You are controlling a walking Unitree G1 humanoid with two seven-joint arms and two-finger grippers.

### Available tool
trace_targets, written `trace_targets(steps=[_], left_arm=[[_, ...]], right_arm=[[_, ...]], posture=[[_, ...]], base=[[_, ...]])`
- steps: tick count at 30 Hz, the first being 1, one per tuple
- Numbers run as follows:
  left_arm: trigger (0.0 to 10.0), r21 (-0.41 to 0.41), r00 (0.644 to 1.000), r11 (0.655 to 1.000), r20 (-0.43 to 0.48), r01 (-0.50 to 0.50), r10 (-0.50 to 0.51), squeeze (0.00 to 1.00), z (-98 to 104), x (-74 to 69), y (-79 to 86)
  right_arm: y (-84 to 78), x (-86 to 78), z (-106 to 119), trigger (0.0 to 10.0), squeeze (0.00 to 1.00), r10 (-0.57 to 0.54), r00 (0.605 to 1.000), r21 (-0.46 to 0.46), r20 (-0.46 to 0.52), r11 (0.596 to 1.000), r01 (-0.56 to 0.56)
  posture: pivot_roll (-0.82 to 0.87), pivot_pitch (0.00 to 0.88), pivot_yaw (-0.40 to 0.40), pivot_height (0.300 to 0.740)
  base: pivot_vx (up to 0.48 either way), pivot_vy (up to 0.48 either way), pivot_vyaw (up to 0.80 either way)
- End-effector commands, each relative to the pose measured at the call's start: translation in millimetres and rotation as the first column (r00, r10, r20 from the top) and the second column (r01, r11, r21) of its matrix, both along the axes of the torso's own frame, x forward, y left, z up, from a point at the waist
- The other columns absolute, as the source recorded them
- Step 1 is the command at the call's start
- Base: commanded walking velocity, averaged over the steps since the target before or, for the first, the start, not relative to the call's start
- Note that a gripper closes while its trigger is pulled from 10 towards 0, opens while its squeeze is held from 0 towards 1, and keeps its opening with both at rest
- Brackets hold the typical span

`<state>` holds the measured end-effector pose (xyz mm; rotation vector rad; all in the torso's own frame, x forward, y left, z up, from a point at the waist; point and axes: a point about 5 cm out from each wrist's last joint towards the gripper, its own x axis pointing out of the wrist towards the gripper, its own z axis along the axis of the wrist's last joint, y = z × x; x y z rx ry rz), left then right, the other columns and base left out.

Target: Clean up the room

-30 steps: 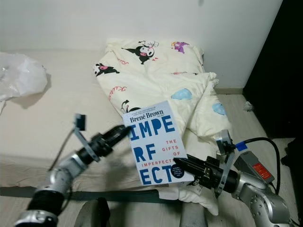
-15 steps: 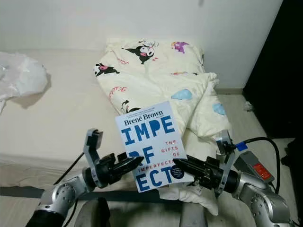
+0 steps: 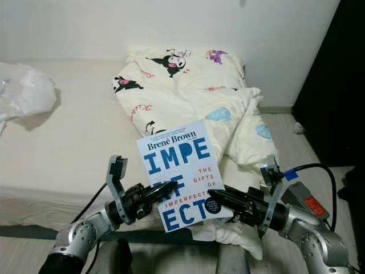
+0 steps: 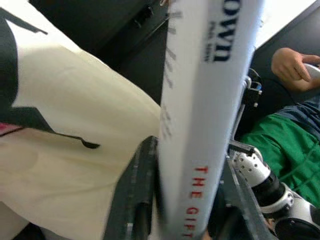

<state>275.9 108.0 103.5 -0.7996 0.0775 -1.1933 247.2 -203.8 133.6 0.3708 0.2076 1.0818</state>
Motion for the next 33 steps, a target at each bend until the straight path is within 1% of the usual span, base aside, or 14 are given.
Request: trace_targets(steps=[1,9,10,12,14,15,16,17,20,27,28,29,30,33], left_arm=[[0.0,-0.009,0.999,0.999,0.005,-0.033,0.033,0.00,1,2.7,4.2],[0.0,-0.022,0.998,0.998,-0.001,-0.065,0.065,0.00,2,5.3,6.1],[0.0,-0.023,0.997,0.997,-0.005,-0.077,0.077,0.00,1,5.9,7.0],[0.0,-0.024,0.996,0.996,-0.008,-0.088,0.088,0.00,0,6.2,7.9],[0.0,-0.030,0.993,0.993,-0.011,-0.118,0.118,0.00,-1,7.2,9.8],[0.0,-0.030,0.993,0.993,-0.011,-0.118,0.118,0.00,-1,7.2,9.8],[0.0,-0.035,0.990,0.989,-0.011,-0.142,0.142,0.00,0,9.2,12.8],[0.0,-0.035,0.990,0.989,-0.011,-0.142,0.142,0.00,0,9.2,12.8],[0.0,-0.042,0.970,0.969,-0.014,-0.242,0.242,0.00,1,18.6,27.9],[0.0,-0.011,0.926,0.926,-0.021,-0.377,0.377,0.00,-3,23.4,57.1],[0.0,0.039,0.877,0.879,-0.051,-0.476,0.477,0.00,-14,21.5,79.2],[0.0,0.039,0.877,0.879,-0.051,-0.476,0.477,0.00,-14,21.5,79.2],[0.0,0.063,0.847,0.850,-0.069,-0.523,0.527,0.00,-20,20.4,88.7],[0.0,0.084,0.817,0.821,-0.084,-0.565,0.570,0.00,-25,19.4,96.4]], right_arm=[[1.2,0.1,-4,0.0,0.00,0.006,1.000,-0.006,-0.002,1.000,-0.006],[-2.3,6.7,-6,0.0,0.00,-0.041,0.999,-0.030,0.005,0.999,0.041],[-5.4,11.4,-8,10.0,0.00,-0.092,0.996,-0.048,0.001,0.995,0.091],[-9.4,16.6,-12,10.0,0.00,-0.148,0.989,-0.081,-0.003,0.986,0.147],[-18.0,26.1,-22,10.0,0.81,-0.262,0.965,-0.161,-0.003,0.953,0.258],[-18.0,26.1,-22,10.0,0.81,-0.262,0.965,-0.161,-0.003,0.953,0.258],[-21.2,30.5,-27,10.0,1.00,-0.314,0.950,-0.188,-0.005,0.933,0.307],[-21.2,30.5,-27,10.0,1.00,-0.314,0.950,-0.188,-0.005,0.933,0.307],[-32.4,43.8,-44,10.0,1.00,-0.491,0.870,-0.222,-0.040,0.854,0.471],[-36.5,44.7,-65,10.0,1.00,-0.580,0.807,-0.238,-0.112,0.804,0.545],[-34.4,40.5,-85,10.0,1.00,-0.617,0.765,-0.258,-0.182,0.781,0.568],[-34.4,40.5,-85,10.0,1.00,-0.617,0.765,-0.258,-0.182,0.781,0.568],[-32.9,38.4,-95,10.0,1.00,-0.638,0.741,-0.272,-0.211,0.766,0.582],[-31.1,36.3,-103,10.0,1.00,-0.650,0.723,-0.281,-0.234,0.757,0.590]], posture=[[-0.07,0.146,0.029,0.495],[-0.07,0.136,0.023,0.495],[-0.07,0.127,0.018,0.495],[-0.07,0.126,0.017,0.495],[-0.07,0.123,0.015,0.495],[-0.07,0.123,0.015,0.495],[-0.07,0.117,0.008,0.495],[-0.07,0.117,0.008,0.495],[-0.07,0.098,-0.001,0.495],[-0.06,0.074,-0.012,0.495],[-0.04,0.050,-0.025,0.495],[-0.04,0.050,-0.025,0.495],[-0.04,0.039,-0.029,0.495],[-0.04,0.039,-0.029,0.495]], base=[[0.000,0.000,0.00],[0.000,0.000,0.00],[0.000,0.000,0.00],[0.000,0.000,0.00],[0.000,0.000,0.00],[0.000,0.000,0.00],[0.000,0.000,0.00],[0.000,0.000,0.00],[0.000,0.000,0.00],[0.000,0.000,0.00],[0.000,0.000,0.00],[0.000,0.000,0.00],[0.000,0.000,0.00],[0.000,0.000,0.00]])
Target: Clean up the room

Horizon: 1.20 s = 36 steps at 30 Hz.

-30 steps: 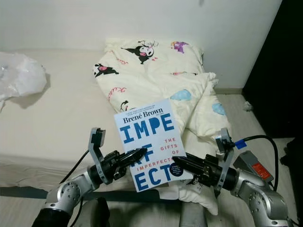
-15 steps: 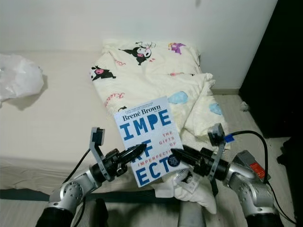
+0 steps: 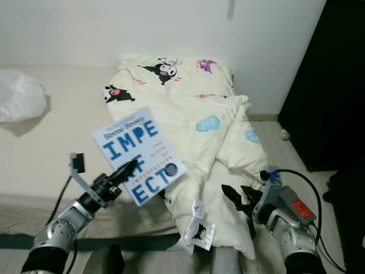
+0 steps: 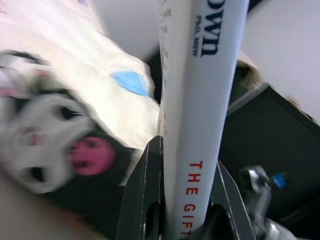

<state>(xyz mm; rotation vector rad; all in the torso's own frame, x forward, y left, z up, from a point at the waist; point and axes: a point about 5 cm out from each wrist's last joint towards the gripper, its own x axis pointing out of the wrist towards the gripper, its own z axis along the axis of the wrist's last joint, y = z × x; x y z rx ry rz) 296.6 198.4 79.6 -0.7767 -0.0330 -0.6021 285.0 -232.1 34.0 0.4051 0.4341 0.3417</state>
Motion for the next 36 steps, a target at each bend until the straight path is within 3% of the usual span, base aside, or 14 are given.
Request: trace_targets(steps=[1,2,3,6,8,9,14,15,20,22,23,24,32,36], left_arm=[[0.0,0.022,0.996,0.996,-0.020,-0.084,0.085,0.00,-5,-1.6,12.6],[0.0,0.032,0.990,0.990,-0.040,-0.136,0.137,0.00,-9,-2.0,18.2],[0.0,0.040,0.979,0.981,-0.071,-0.190,0.192,0.00,-14,-2.0,23.6],[0.0,0.066,0.958,0.964,-0.118,-0.256,0.263,0.00,-23,-2.8,29.4],[0.0,0.066,0.958,0.964,-0.118,-0.256,0.263,0.00,-23,-2.8,29.4],[2.1,0.120,0.917,0.937,-0.198,-0.329,0.347,0.00,-38,-7.9,34.2],[2.1,0.144,0.898,0.924,-0.226,-0.353,0.378,0.00,-44,-10.7,36.1],[10.0,0.171,0.881,0.912,-0.244,-0.373,0.406,0.00,-49,-13.6,38.3],[10.0,0.267,0.832,0.872,-0.283,-0.410,0.477,0.00,-61,-22.7,48.0],[10.0,0.322,0.786,0.841,-0.320,-0.434,0.528,0.00,-71,-31.7,57.7],[10.0,0.322,0.786,0.841,-0.320,-0.434,0.528,0.00,-71,-31.7,57.7],[10.0,0.331,0.767,0.834,-0.343,-0.441,0.542,0.00,-76,-37.5,61.6],[10.0,0.442,0.747,0.810,-0.365,-0.386,0.555,0.00,-88,-44.6,57.2],[10.0,0.458,0.722,0.797,-0.382,-0.394,0.577,0.00,-93,-47.7,56.7]], right_arm=[[5.5,-1.4,-5,10.0,1.00,-0.002,1.000,0.038,0.004,0.999,0.002],[16.5,-0.4,-3,10.0,1.00,0.045,0.998,0.094,0.038,0.994,-0.048],[33.2,2.9,4,10.0,0.00,0.121,0.988,0.176,0.099,0.975,-0.137],[59.7,11.7,19,10.0,0.00,0.220,0.956,0.256,0.196,0.929,-0.267],[59.7,11.7,19,10.0,0.00,0.220,0.956,0.256,0.196,0.929,-0.267],[92.1,35.1,42,10.0,0.00,0.271,0.924,0.250,0.271,0.907,-0.339],[103.4,44.1,51,10.0,0.00,0.280,0.913,0.243,0.296,0.903,-0.355],[111.8,52.5,61,10.0,0.00,0.278,0.905,0.242,0.323,0.900,-0.363],[109.6,58.0,51,10.0,0.00,0.225,0.942,0.176,0.251,0.946,-0.273],[88.7,44.0,15,10.0,0.00,0.124,0.989,0.083,0.079,0.988,-0.130],[88.7,44.0,15,10.0,0.00,0.124,0.989,0.083,0.079,0.988,-0.130],[69.1,24.7,-11,10.0,0.00,0.037,0.999,0.084,-0.024,0.996,-0.034],[34.2,-7.5,-46,10.0,0.00,-0.180,0.966,0.030,-0.187,0.982,0.189],[36.1,-9.1,-48,10.0,0.00,-0.182,0.964,0.028,-0.193,0.981,0.191]], posture=[[-0.03,0.032,-0.032,0.495],[-0.03,0.032,-0.032,0.495],[-0.02,0.026,-0.036,0.495],[-0.03,0.023,-0.036,0.495],[-0.03,0.023,-0.036,0.495],[-0.02,0.016,-0.039,0.495],[-0.02,0.016,-0.039,0.495],[-0.01,0.013,-0.043,0.495],[0.00,0.021,-0.055,0.495],[-0.01,0.010,-0.052,0.495],[-0.01,0.010,-0.052,0.495],[-0.01,0.003,-0.052,0.505],[-0.01,0.000,-0.046,0.534],[-0.01,0.000,-0.042,0.548]], base=[[0.000,0.000,0.00],[0.000,0.000,0.00],[0.000,0.000,0.00],[0.000,0.000,0.00],[0.000,0.000,0.00],[0.000,0.000,0.00],[0.000,0.000,0.00],[0.000,0.000,0.00],[0.000,0.000,0.00],[0.000,0.000,0.00],[0.000,0.000,0.00],[0.000,0.000,0.00],[0.000,0.000,0.00],[0.000,0.000,0.00]])
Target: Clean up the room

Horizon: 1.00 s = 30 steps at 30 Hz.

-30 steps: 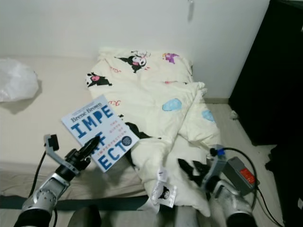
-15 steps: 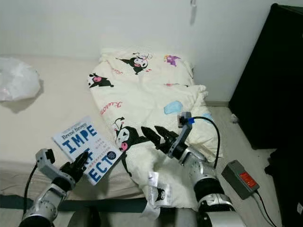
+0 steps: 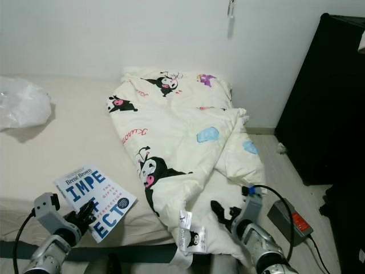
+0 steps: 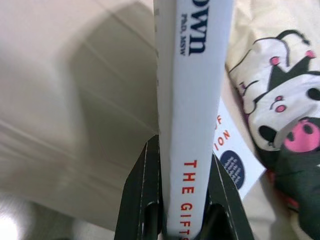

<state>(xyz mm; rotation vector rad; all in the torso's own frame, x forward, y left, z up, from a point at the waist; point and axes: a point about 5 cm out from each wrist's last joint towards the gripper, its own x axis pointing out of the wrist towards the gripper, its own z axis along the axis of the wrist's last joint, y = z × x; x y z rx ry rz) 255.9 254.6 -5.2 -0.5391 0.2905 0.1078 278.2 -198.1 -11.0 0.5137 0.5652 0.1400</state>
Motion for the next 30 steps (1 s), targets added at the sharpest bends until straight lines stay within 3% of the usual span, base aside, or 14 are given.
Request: trace_targets(steps=[1,13,23,25,30], left_arm=[[10.0,0.016,0.998,1.000,-0.054,-0.010,0.010,0.00,-8,-7.1,0.5],[10.0,0.004,0.995,0.999,-0.093,-0.044,0.044,0.00,-14,-8.6,-5.2],[10.0,0.017,0.968,0.998,-0.246,-0.053,0.055,0.00,-39,-37.0,-11.2],[10.0,0.022,0.950,0.997,-0.303,-0.067,0.071,0.00,-49,-51.0,-10.1],[10.0,0.028,0.935,0.996,-0.343,-0.084,0.088,0.00,-55,-61.4,-8.7]], right_arm=[[2.1,-2.4,-3,10.0,0.00,-0.010,1.000,0.005,-0.009,1.000,0.010],[19.8,2.0,-1,10.0,0.00,0.066,0.998,0.006,0.023,0.998,-0.066],[26.6,0.6,-4,10.0,0.00,0.091,0.996,-0.003,0.017,0.996,-0.091],[26.7,-0.8,-5,10.0,0.00,0.095,0.995,-0.008,0.009,0.995,-0.095],[25.7,-1.7,-6,10.0,0.00,0.101,0.995,-0.022,0.000,0.995,-0.101]], posture=[[-0.01,0.000,-0.042,0.548],[-0.01,0.000,-0.037,0.592],[-0.02,0.000,-0.035,0.631],[-0.02,0.000,-0.042,0.645],[-0.02,0.000,-0.050,0.660]], base=[[0.000,0.000,0.00],[0.000,0.000,0.00],[0.000,0.000,0.00],[0.000,0.000,0.00],[0.000,0.000,0.00]])
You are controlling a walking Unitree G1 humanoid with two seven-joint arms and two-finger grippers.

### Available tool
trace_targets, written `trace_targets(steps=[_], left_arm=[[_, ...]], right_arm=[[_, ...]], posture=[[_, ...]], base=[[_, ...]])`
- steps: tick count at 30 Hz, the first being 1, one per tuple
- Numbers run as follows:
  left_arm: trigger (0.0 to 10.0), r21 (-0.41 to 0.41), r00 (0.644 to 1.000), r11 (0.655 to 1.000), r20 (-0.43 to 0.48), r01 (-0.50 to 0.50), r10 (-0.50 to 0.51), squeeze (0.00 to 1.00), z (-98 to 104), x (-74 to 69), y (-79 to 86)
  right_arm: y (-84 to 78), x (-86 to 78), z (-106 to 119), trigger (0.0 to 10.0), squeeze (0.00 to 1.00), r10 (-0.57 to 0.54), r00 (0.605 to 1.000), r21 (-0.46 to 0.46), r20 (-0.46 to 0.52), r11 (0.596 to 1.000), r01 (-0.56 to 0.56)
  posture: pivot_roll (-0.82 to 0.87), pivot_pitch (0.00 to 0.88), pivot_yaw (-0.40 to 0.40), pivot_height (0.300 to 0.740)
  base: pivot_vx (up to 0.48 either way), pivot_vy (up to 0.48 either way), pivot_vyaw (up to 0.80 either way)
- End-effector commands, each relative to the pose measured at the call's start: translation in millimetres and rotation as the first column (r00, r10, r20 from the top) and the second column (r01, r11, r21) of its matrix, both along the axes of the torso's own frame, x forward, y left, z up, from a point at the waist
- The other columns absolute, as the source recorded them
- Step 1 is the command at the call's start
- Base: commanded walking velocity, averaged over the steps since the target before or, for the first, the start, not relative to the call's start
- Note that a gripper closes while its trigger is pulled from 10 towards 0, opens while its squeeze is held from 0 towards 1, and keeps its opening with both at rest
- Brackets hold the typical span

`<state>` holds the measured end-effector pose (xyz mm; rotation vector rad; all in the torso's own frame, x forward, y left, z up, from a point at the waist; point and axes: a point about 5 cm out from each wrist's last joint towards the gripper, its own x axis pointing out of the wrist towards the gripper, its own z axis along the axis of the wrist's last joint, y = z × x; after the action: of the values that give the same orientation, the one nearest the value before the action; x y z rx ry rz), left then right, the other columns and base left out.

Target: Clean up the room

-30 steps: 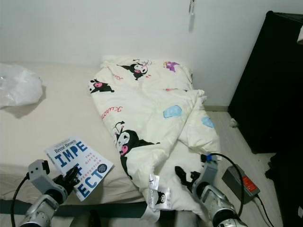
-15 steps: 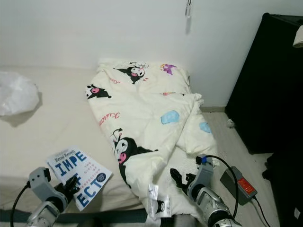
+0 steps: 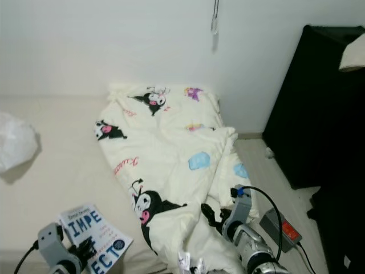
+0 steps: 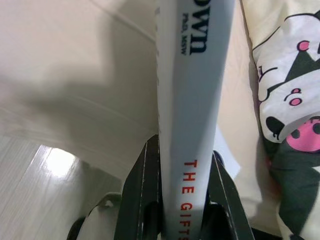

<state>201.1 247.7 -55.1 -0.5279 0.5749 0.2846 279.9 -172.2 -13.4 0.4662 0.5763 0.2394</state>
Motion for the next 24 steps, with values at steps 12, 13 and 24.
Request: trace_targets(steps=[12,13,24], left_arm=[[10.0,0.003,0.997,1.000,-0.083,-0.009,0.009,0.00,-10,-12.0,-3.8],[10.0,0.002,0.996,1.000,-0.085,-0.009,0.009,0.00,-10,-11.9,-4.2],[10.0,0.003,0.982,1.000,-0.187,-0.005,0.006,0.00,-17,-16.4,-11.4]], right_arm=[[-8.0,-6.7,-7,10.0,0.00,-0.028,0.999,-0.057,-0.038,0.998,0.026],[-9.2,-8.0,-8,10.0,0.00,-0.034,0.998,-0.067,-0.045,0.997,0.031],[-22.6,-26.4,-24,10.0,0.00,-0.089,0.986,-0.205,-0.141,0.977,0.058]], posture=[[-0.02,0.000,-0.047,0.694],[-0.02,0.000,-0.047,0.698],[-0.02,0.000,-0.056,0.708]], base=[[0.000,0.000,0.00],[0.000,0.000,0.00],[-0.117,0.000,0.26]])
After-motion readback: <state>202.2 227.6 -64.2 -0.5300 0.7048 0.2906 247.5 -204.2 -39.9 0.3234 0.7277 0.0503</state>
